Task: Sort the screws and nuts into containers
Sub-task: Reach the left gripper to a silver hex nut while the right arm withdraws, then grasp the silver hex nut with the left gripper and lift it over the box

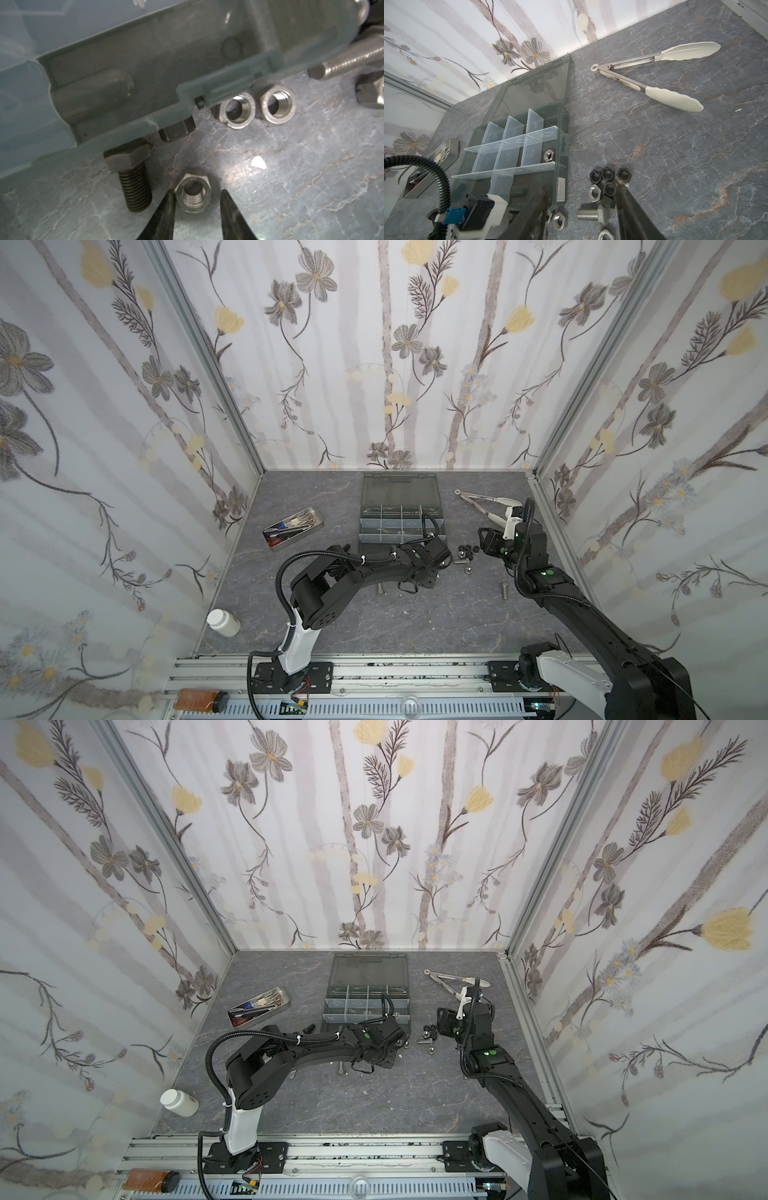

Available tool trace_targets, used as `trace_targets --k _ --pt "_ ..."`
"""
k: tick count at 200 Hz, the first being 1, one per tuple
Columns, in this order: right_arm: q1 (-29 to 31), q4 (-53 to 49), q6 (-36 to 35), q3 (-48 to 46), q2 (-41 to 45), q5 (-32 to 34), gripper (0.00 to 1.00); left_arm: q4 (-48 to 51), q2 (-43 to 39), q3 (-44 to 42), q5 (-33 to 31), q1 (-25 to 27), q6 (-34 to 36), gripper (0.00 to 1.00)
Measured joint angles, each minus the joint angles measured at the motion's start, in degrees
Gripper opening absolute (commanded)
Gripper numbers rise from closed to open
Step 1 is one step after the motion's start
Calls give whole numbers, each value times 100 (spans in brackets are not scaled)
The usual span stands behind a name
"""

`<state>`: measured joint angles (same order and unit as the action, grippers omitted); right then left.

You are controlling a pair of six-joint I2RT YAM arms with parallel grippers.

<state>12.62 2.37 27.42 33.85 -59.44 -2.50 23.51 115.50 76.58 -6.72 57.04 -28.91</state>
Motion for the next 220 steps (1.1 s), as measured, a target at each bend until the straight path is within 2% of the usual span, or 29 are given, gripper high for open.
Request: trace_targets --k 76,151,220 --pt "-7 -2 0 0 52 -11 54 -11 190 267 -55 0 7 40" --pt "-26 -2 0 0 52 -11 54 24 219 293 -76 -4 42 25" --pt "-26 -4 -2 0 61 -20 54 55 105 236 -4 2 68 22"
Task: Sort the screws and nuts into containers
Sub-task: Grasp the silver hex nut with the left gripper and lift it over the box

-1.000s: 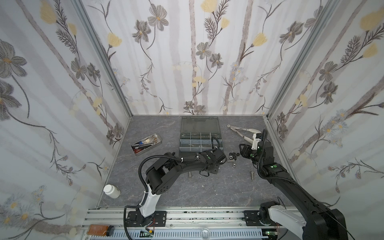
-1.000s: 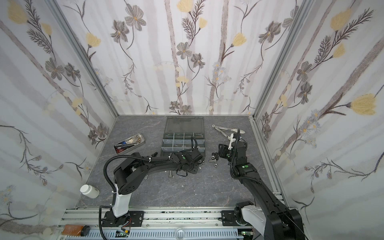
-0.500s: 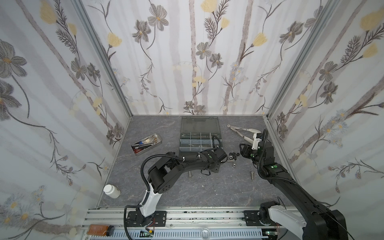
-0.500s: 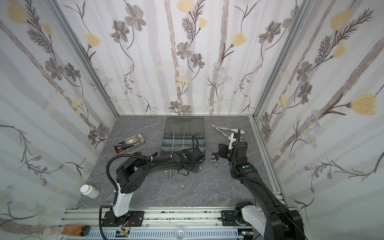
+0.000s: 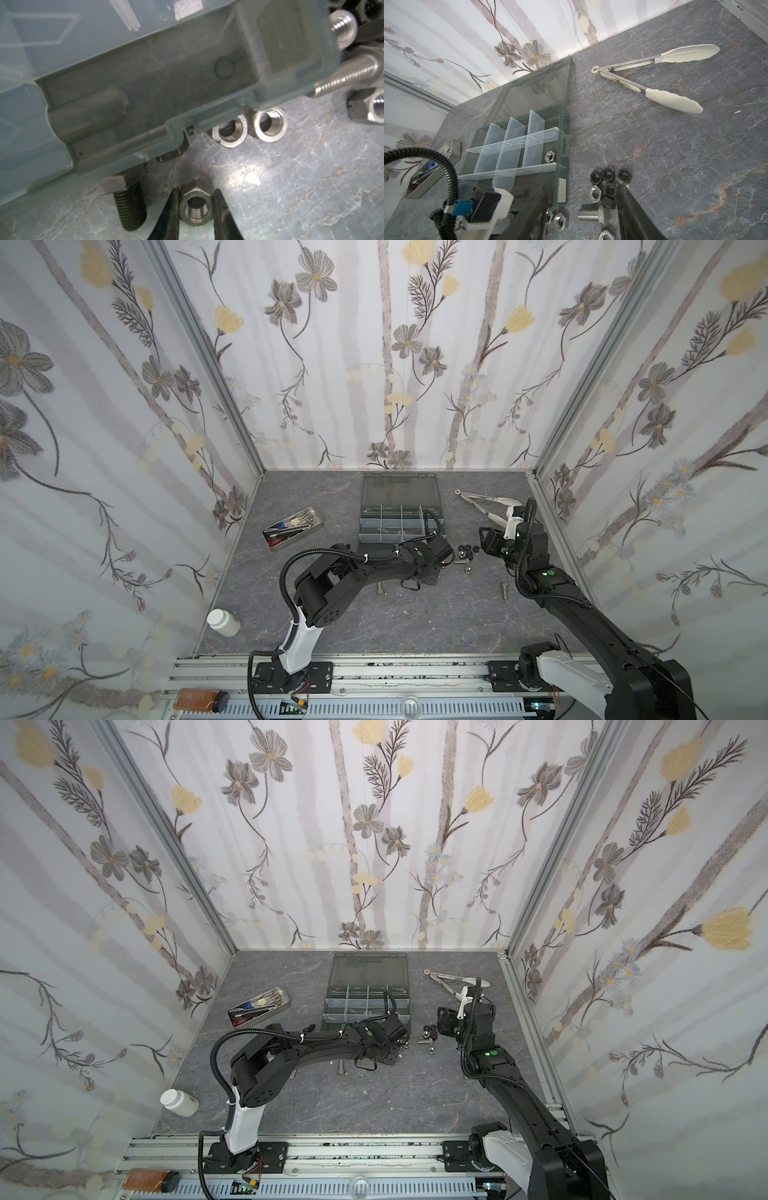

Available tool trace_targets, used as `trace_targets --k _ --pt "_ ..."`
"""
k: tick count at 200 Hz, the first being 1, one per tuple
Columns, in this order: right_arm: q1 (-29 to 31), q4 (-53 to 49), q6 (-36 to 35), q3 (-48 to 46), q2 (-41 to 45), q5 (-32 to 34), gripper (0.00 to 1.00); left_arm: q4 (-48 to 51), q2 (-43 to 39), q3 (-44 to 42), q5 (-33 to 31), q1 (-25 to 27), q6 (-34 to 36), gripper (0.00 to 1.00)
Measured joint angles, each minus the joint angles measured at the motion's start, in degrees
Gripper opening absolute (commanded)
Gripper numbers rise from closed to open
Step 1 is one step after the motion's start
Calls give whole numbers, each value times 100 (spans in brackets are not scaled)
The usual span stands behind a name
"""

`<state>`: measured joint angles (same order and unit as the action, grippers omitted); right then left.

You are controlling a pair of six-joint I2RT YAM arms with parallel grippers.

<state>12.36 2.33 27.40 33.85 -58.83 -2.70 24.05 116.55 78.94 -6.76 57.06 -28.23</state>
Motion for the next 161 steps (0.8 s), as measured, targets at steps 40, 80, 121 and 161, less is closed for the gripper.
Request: trace_targets --k 40,80,121,161 --pt "0 -4 -2 0 76 -50 54 9 -393 0 59 0 20 21" --pt "2 0 0 -13 37 -199 54 20 -673 74 109 -50 131 22" --pt "7 -4 17 -76 -76 -343 54 20 -767 367 212 -308 284 22" --pt "9 -20 46 -170 -98 -601 54 15 -562 844 339 -616 490 22"
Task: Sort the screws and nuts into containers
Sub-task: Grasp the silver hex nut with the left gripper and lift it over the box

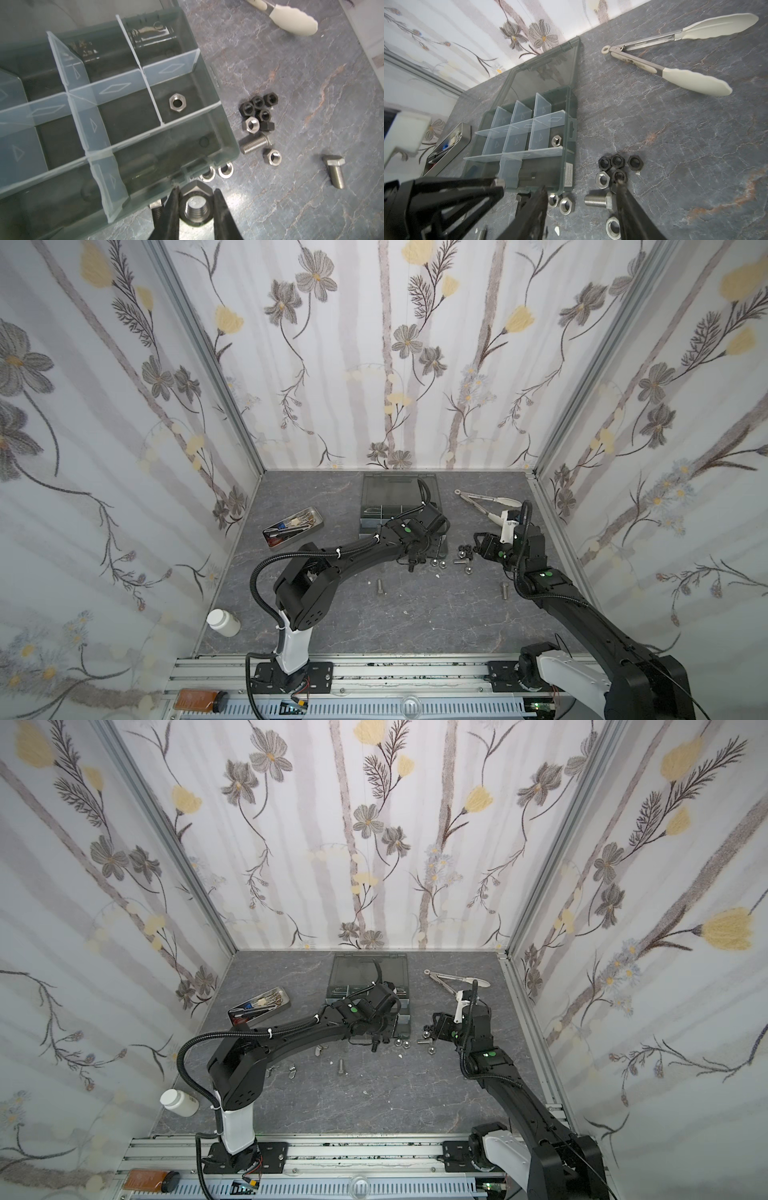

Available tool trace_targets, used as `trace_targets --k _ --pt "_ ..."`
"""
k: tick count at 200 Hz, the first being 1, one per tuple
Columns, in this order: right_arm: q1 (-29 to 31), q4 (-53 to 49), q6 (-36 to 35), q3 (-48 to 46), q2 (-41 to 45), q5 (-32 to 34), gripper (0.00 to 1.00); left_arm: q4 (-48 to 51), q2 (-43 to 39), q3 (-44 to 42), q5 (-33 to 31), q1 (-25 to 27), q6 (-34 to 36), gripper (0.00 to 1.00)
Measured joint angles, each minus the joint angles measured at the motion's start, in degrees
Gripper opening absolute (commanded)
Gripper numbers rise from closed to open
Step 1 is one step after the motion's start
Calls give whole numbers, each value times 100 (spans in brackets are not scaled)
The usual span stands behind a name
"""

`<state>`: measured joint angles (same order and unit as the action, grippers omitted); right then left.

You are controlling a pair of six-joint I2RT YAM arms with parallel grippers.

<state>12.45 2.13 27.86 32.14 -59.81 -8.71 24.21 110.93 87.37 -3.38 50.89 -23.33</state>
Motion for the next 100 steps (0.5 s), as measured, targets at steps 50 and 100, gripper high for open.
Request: trace_targets --k 50,100 --pt "90 22 59 -236 0 -275 54 52 588 778 199 -278 219 22" --pt "223 20 59 -302 -59 -363 55 282 1355 1690 348 -428 365 22"
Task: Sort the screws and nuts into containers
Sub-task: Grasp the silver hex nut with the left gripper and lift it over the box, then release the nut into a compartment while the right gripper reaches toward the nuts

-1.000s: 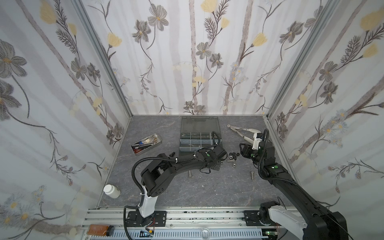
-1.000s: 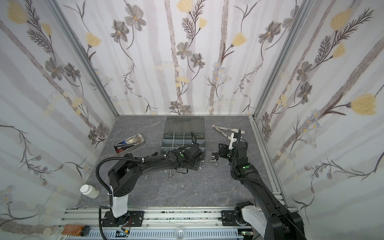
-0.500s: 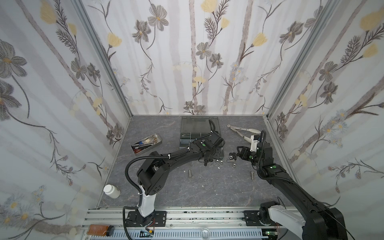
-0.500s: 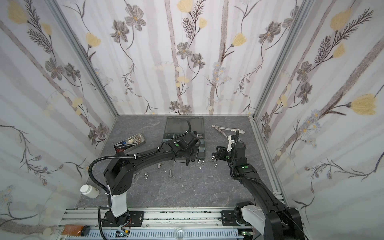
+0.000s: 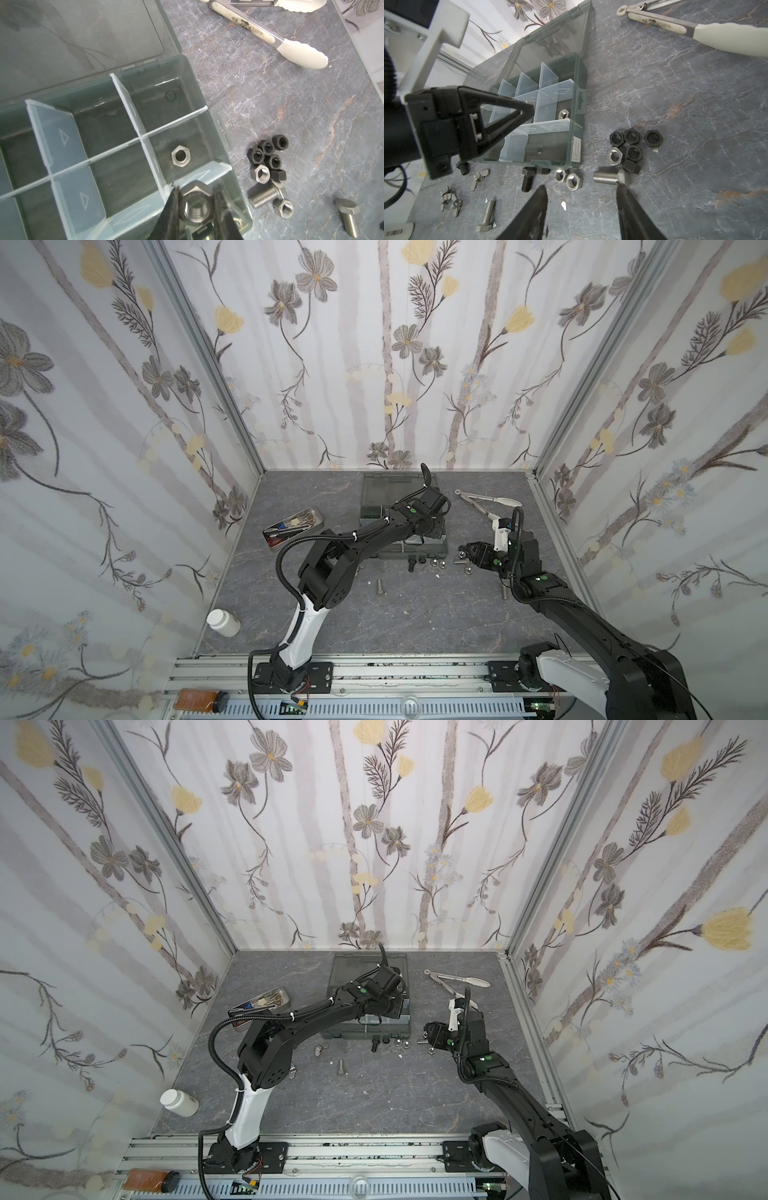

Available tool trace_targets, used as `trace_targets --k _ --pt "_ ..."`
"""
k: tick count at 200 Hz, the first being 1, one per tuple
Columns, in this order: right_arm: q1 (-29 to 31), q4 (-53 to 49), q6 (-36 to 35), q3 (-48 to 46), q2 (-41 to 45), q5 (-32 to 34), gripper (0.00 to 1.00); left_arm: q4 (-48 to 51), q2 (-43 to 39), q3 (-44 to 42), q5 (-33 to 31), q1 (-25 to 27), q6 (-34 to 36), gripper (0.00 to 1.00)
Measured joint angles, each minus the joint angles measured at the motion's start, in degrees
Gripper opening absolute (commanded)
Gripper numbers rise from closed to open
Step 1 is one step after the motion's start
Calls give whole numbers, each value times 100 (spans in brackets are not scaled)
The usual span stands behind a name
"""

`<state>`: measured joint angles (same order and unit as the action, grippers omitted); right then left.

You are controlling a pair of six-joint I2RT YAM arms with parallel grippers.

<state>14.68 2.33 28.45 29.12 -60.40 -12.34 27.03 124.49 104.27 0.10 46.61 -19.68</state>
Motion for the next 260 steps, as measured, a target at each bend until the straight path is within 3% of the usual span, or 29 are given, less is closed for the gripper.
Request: trace_targets --k 60,147,188,260 --pt "562 -57 -72 -11 -142 48 43 262 647 767 103 -94 85 28" --pt "964 -433 -109 4 -190 535 43 424 793 1078 203 -155 149 39" --pt "1169 -623 -109 136 -341 693 44 251 -24 413 142 -155 149 45" --pt "1663 -1145 -153 518 -758 1145 53 -507 -1974 -1646 -55 -166 74 63"
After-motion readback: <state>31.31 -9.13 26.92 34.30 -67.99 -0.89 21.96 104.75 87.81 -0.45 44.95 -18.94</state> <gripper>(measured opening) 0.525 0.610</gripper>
